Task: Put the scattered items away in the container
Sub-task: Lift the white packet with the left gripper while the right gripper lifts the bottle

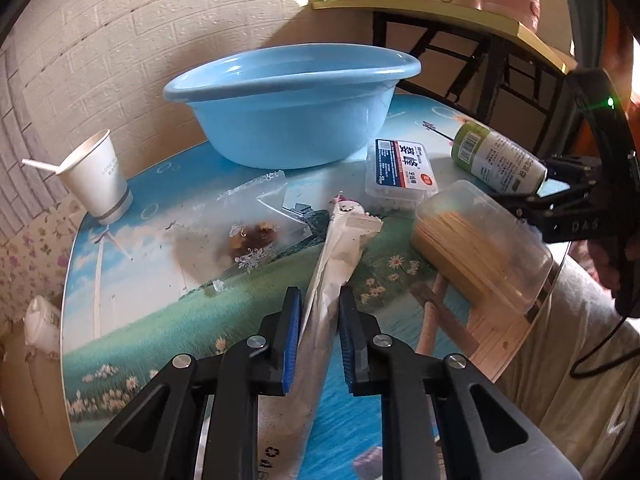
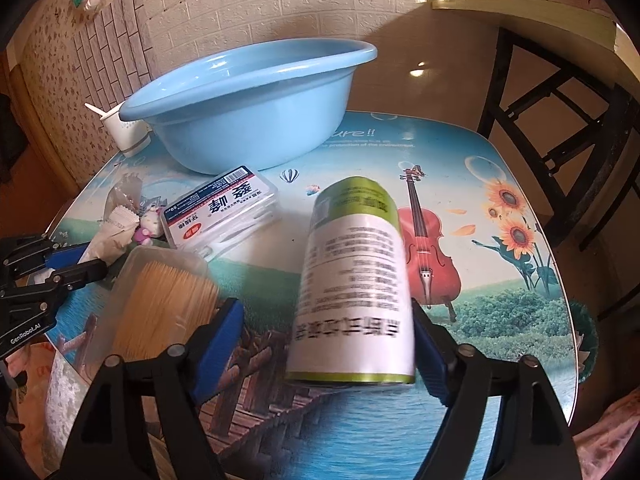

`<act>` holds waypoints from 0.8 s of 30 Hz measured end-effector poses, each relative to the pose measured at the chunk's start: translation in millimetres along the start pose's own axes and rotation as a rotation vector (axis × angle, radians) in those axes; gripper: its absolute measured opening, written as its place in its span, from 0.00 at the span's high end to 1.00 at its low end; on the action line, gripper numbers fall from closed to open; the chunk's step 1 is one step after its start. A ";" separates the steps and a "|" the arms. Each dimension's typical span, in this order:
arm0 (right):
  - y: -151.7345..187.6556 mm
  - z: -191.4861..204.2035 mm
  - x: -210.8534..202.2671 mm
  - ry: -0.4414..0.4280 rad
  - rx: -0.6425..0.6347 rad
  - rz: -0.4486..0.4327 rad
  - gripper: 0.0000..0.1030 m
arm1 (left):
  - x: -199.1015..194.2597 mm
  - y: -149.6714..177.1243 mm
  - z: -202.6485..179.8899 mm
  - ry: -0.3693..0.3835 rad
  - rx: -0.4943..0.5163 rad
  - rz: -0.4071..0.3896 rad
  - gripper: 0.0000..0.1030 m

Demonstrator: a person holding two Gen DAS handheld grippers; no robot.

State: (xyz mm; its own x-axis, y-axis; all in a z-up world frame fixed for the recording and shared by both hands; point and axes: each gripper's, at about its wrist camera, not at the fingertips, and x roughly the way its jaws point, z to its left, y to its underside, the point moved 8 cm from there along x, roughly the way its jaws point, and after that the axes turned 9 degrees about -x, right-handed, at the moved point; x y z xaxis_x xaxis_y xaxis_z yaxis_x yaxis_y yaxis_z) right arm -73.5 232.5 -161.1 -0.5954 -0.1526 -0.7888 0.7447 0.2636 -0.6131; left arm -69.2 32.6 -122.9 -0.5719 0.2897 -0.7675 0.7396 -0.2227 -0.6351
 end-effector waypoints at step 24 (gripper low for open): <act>5.9 -13.0 -5.2 0.013 0.049 -0.050 0.50 | -4.2 5.2 13.7 -0.071 -0.193 0.008 0.85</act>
State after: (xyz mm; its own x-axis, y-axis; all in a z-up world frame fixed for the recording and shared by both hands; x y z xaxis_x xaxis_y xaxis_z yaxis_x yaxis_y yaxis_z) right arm -69.9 247.3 -160.0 -0.6361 -0.1516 -0.7566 0.7276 0.2087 -0.6535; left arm -67.8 17.4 -124.2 -0.5844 0.2204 -0.7810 0.7946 -0.0400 -0.6058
